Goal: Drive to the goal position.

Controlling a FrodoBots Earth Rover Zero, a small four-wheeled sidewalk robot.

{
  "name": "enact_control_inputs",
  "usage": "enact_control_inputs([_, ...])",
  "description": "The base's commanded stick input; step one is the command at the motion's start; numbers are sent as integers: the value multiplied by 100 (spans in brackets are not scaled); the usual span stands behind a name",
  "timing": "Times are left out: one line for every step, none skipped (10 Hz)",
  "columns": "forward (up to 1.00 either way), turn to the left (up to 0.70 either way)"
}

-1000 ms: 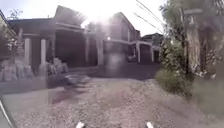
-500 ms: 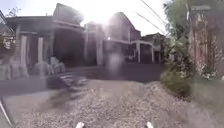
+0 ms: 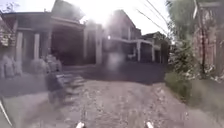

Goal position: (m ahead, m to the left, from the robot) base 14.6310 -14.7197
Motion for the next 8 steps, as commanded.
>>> enact_control_inputs([70,-28])
enact_control_inputs([70,-28])
enact_control_inputs([70,-28])
enact_control_inputs([70,-24])
enact_control_inputs([70,-6])
enact_control_inputs([70,0])
enact_control_inputs([70,0])
enact_control_inputs([70,0])
